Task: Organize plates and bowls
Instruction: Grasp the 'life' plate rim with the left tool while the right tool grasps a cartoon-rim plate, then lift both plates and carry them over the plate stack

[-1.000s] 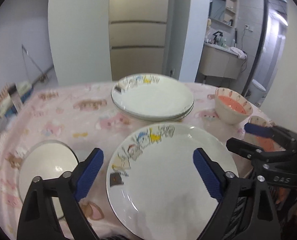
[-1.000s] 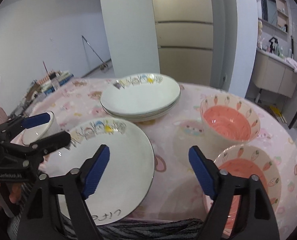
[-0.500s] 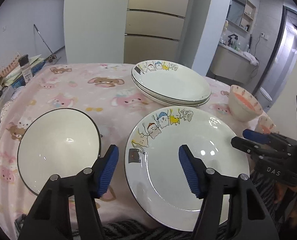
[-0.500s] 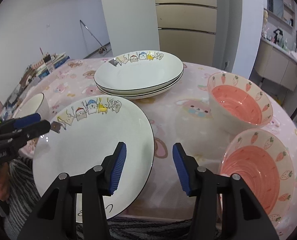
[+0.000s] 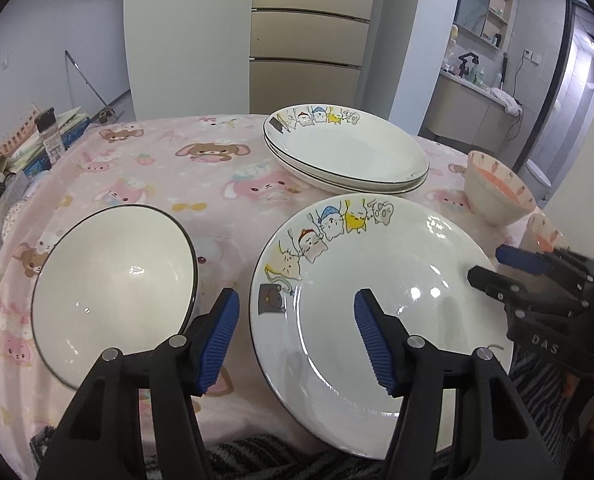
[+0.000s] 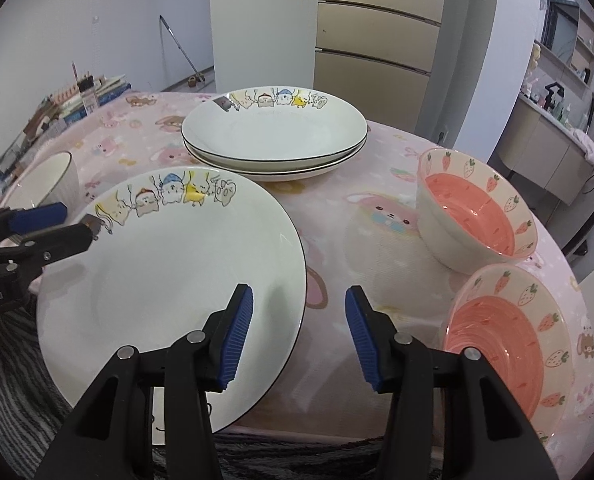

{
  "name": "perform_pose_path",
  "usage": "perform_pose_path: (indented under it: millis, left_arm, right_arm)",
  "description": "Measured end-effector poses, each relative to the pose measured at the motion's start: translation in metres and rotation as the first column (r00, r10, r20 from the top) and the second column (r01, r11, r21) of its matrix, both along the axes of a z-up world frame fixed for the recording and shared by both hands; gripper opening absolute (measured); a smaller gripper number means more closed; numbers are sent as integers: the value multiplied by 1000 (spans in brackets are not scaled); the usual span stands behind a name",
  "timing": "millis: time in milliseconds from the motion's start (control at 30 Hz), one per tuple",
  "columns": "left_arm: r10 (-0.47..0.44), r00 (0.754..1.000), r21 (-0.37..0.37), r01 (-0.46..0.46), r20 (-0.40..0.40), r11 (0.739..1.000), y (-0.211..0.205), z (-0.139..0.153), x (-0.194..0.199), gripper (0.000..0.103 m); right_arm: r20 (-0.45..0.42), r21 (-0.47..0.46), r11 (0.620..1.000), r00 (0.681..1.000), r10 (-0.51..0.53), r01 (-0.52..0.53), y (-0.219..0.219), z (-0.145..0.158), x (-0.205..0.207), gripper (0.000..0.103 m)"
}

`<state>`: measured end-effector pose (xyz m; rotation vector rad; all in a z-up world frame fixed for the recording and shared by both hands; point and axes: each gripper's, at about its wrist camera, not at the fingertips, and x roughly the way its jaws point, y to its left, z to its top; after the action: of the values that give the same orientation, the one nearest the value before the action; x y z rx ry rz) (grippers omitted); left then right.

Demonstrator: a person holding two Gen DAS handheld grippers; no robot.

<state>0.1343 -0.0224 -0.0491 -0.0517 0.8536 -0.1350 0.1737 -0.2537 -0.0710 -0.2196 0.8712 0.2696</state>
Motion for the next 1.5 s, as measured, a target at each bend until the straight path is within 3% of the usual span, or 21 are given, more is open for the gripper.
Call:
perform_pose_path:
  millis: [200, 267, 333, 367, 600, 1033, 1167, 1233, 1333, 1500]
  left_arm:
    - [-6, 1000, -7, 6, 2, 1000, 3, -5, -16, 50]
    - [5, 1000, -36, -6, -31, 999, 8, -9, -12, 46]
    - [0, 994, -88, -9, -105, 996, 15, -20, -3, 40]
    - [2, 991, -115, -17, -132, 993, 19, -24, 0, 38]
    - [-16, 986, -149, -10, -167, 989, 17, -31, 5, 33]
    - [-10, 988, -113, -7, -155, 994, 12, -30, 6, 32]
    - [-1, 988, -139, -20, -153, 990, 17, -31, 5, 27]
    - [5, 989, -162, -29, -150, 986, 21, -31, 5, 27]
    - [-1, 994, -201, -22, -114, 979, 25, -27, 2, 26]
    - [9, 999, -200, -17, -44, 980, 25, -16, -5, 24]
  right_arm:
    - [6, -19, 1000, 1000, 16, -16, 3, 0, -2, 48]
    - [8, -30, 999, 1000, 29, -29, 5, 0, -3, 46]
    - [-11, -26, 998, 999, 50, -51, 7, -3, -3, 30]
    - [-24, -30, 998, 998, 57, -58, 8, -5, -2, 28]
    - [-52, -28, 997, 996, 66, -67, 10, -10, 2, 28]
    - [-93, 21, 996, 992, 90, -88, 9, -14, 11, 37]
    - [-76, 22, 997, 995, 69, -68, 7, -13, 9, 29]
    - [-23, 25, 998, 998, 51, -51, 4, -6, 4, 20]
    - [56, 31, 999, 998, 40, -41, 2, 6, -4, 16]
    - [98, 59, 997, 995, 36, -42, -1, 15, -7, 16]
